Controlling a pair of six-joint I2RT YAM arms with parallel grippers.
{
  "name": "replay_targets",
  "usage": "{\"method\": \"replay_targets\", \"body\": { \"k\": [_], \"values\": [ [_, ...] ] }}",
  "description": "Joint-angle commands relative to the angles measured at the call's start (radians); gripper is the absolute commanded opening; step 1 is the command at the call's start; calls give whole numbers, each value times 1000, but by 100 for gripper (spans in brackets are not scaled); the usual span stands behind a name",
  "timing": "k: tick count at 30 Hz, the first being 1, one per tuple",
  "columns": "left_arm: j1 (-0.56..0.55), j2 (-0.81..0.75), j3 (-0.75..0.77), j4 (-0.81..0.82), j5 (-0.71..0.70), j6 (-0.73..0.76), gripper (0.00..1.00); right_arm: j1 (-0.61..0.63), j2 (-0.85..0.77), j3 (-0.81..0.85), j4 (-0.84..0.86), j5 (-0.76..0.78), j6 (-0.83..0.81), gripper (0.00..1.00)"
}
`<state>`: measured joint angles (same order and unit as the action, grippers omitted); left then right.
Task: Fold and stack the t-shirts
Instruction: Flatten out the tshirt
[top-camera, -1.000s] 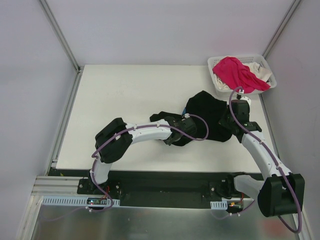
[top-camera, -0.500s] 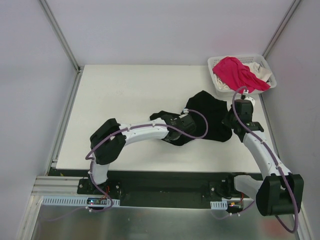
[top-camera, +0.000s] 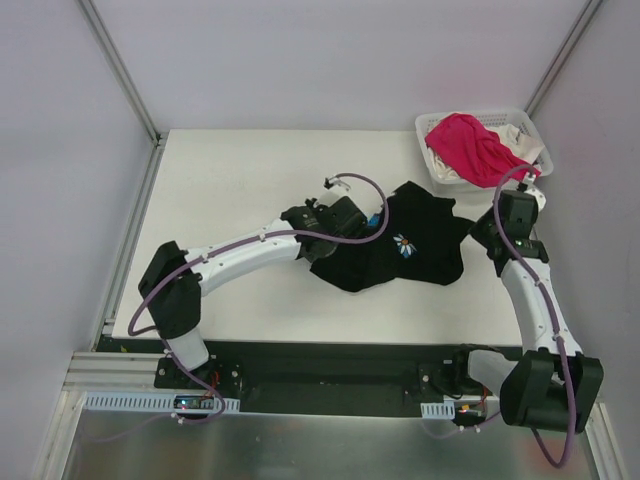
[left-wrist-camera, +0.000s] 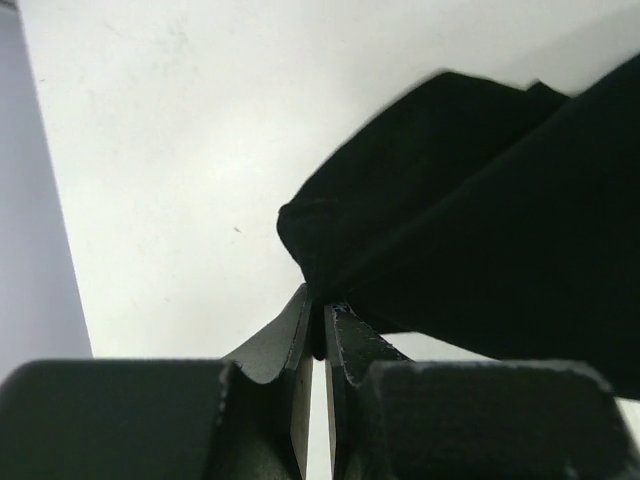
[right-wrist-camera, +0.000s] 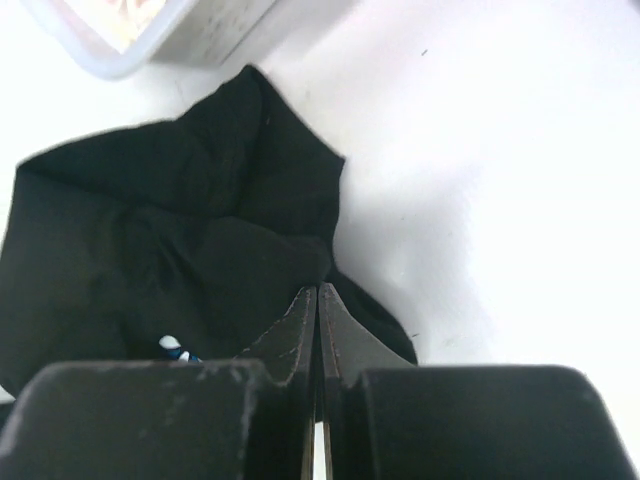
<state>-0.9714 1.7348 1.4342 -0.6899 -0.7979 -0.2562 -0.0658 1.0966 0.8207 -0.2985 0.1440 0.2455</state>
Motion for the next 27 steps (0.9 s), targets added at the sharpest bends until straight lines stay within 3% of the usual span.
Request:
{"method": "replay_targets", "body": {
  "k": [1,8,27],
  "values": [
    [36,-107,-6,-17,-106,-37,6,-71,-53,54,-17,12,9,1],
    [92,-204,-4,-16,-162,-31,7,-247,-139,3,-24,5,83,1],
    [281,-426,2,-19,-319,46,12,-358,-182,-6,-47,32,104,1]
  ]
}}
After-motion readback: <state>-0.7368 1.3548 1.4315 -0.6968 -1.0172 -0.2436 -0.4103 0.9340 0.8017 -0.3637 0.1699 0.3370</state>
